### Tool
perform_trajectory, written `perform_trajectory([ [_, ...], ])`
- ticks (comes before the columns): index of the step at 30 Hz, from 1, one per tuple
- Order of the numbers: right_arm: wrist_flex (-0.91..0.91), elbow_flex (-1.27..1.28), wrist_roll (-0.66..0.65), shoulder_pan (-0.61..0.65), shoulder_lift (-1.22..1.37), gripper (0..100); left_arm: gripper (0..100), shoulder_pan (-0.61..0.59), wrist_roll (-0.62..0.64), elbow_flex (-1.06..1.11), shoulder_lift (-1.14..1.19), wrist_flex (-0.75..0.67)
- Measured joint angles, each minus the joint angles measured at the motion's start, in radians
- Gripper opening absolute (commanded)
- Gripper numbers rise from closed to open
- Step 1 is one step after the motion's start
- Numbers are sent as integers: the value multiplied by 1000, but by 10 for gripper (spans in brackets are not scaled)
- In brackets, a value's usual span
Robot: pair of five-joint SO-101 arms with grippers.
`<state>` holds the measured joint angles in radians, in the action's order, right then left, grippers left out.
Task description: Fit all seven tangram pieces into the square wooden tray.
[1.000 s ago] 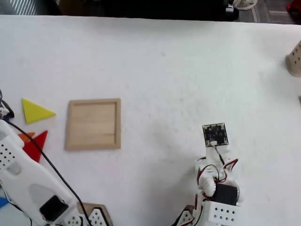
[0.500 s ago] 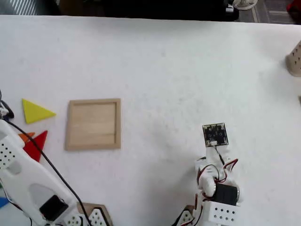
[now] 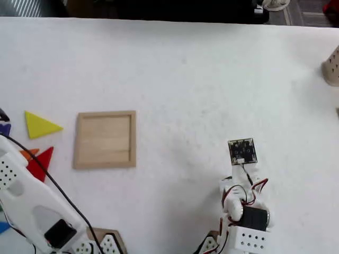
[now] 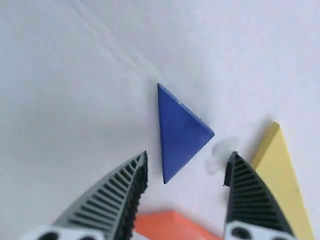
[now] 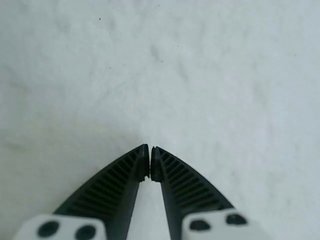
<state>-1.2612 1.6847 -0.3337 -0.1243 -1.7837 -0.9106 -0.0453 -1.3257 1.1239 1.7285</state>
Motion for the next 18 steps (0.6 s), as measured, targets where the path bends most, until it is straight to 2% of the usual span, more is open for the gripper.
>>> perform_trajectory([
  [3, 0, 0, 0, 0, 0, 17, 327, 0, -15, -5, 34, -2],
  [18, 0, 0, 0, 0, 0, 17, 321, -8, 5, -17, 169, -114],
])
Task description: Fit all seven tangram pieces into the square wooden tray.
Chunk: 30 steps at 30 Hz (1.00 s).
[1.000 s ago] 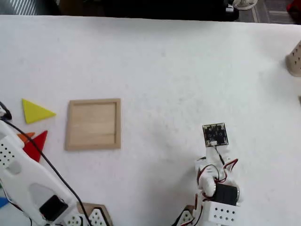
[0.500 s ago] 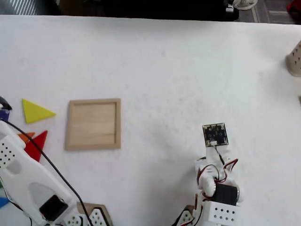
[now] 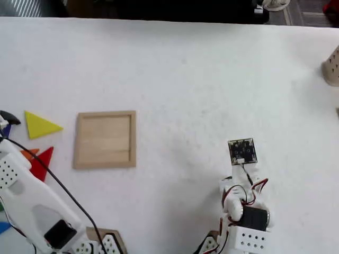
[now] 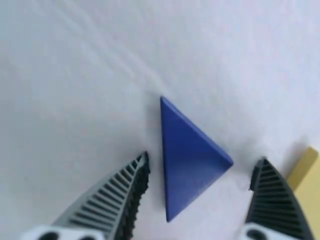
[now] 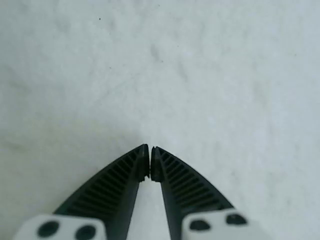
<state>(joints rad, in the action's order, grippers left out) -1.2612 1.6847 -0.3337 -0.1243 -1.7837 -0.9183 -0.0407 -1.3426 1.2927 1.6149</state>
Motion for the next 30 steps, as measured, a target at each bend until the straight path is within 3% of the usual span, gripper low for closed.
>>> perform_trajectory([
  [9, 0, 0, 0, 0, 0, 17, 144, 2, 0, -28, 15, -9],
  [23, 0, 0, 0, 0, 0, 17, 142, 5, 0, -31, 15, -12],
  [30, 0, 0, 0, 0, 0, 17, 142, 0, 0, -153, 35, 112],
])
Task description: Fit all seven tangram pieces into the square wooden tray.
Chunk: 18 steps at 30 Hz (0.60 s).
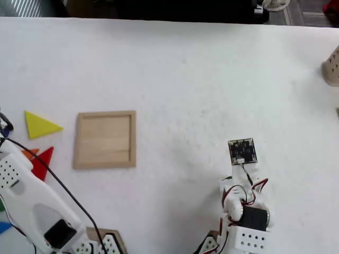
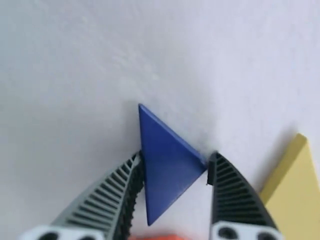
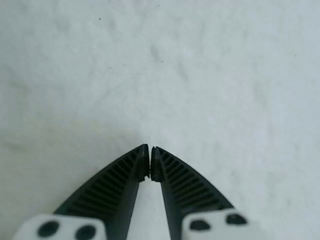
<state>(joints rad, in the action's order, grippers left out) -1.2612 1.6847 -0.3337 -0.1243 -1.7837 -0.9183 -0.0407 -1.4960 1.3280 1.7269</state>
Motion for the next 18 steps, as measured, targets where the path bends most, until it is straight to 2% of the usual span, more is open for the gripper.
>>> perform_trajectory([
  [5, 0, 0, 0, 0, 0, 17, 142, -2, -2, -81, 2, 49],
  [18, 0, 0, 0, 0, 0, 17, 141, -2, -2, -115, 2, 51],
])
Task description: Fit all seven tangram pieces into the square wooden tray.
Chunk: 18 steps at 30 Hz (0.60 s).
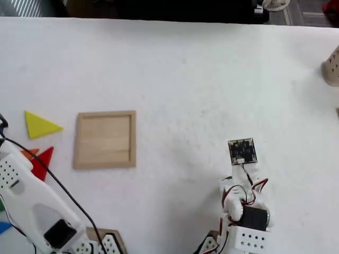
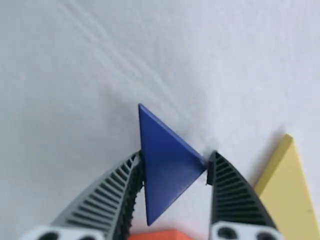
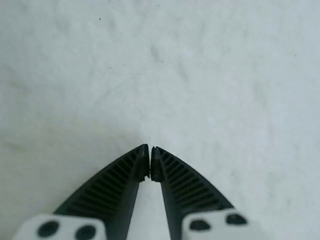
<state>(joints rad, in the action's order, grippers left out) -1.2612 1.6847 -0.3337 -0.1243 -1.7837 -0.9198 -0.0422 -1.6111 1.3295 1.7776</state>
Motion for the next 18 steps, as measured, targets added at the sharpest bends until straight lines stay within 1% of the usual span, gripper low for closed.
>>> perform_trajectory([
  [4, 0, 0, 0, 0, 0, 17, 142, 0, 0, 0, -25, 0],
  [10, 0, 0, 0, 0, 0, 17, 142, 0, 0, 26, -132, 2],
  [13, 0, 0, 0, 0, 0, 17, 142, 0, 0, 138, -218, 2],
  [18, 0, 0, 0, 0, 0, 17, 142, 34, 0, 428, -394, 2],
])
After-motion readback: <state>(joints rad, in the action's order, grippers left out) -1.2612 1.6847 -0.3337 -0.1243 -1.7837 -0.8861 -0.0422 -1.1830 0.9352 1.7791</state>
